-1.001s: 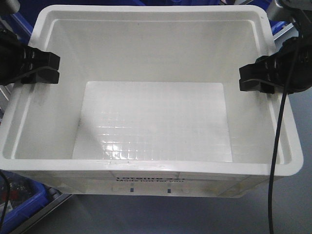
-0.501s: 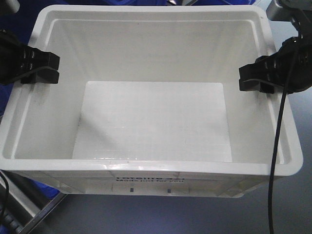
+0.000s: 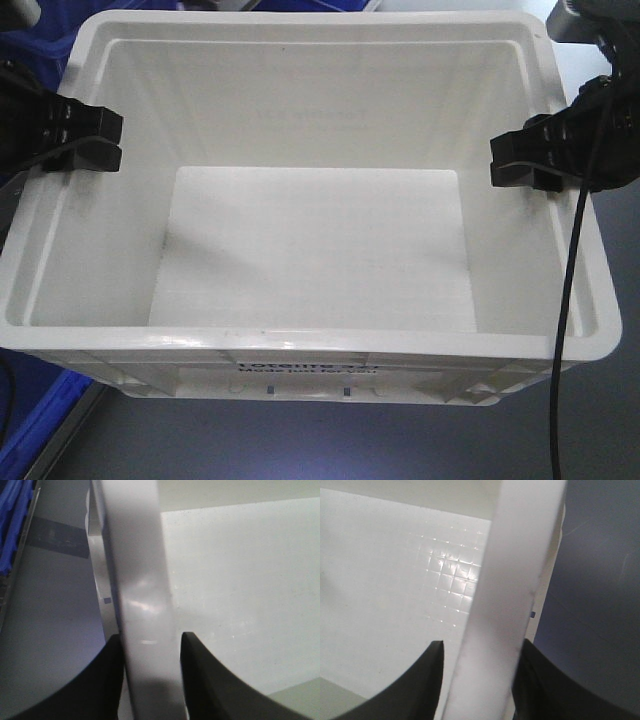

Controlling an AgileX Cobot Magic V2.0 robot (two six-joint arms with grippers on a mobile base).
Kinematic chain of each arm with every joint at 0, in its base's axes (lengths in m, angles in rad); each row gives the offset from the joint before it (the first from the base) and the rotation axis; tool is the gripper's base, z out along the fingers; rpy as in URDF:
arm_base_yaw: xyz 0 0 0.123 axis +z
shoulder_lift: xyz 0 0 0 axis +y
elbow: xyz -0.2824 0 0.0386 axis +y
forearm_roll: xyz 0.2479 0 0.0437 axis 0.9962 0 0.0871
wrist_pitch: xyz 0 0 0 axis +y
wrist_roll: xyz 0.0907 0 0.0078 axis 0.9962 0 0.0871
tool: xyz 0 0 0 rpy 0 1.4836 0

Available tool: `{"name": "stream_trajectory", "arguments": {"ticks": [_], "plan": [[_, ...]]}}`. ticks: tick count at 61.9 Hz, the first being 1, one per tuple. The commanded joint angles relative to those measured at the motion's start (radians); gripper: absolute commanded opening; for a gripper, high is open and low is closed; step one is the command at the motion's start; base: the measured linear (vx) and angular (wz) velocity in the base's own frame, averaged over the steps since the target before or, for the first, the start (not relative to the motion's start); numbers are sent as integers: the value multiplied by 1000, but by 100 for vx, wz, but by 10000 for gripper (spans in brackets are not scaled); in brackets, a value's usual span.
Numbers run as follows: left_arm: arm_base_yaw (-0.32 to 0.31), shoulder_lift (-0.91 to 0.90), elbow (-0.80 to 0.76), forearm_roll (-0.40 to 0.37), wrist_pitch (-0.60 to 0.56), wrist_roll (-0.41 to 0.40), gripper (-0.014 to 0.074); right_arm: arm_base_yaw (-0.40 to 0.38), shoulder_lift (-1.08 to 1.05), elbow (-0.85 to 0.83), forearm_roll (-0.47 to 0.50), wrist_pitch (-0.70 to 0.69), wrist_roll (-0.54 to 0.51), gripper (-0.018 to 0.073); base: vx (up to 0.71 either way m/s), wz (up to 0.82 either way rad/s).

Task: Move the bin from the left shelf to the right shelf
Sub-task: 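Hold the tote with both grippers while the base drives away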

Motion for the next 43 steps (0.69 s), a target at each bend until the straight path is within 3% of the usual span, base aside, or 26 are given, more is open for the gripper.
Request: {"name": "stream_trajectory", "arguments": {"ticks": [1,43], "plan": [[-7,-53,-40,-56,-66,52,-4,-6,-31,-34,-20,-88,-14,-4,16,-62],[-6,-53,-40,-56,-66,52,-4,-6,-31,-34,-20,-89,-14,-4,19,-54]]}}
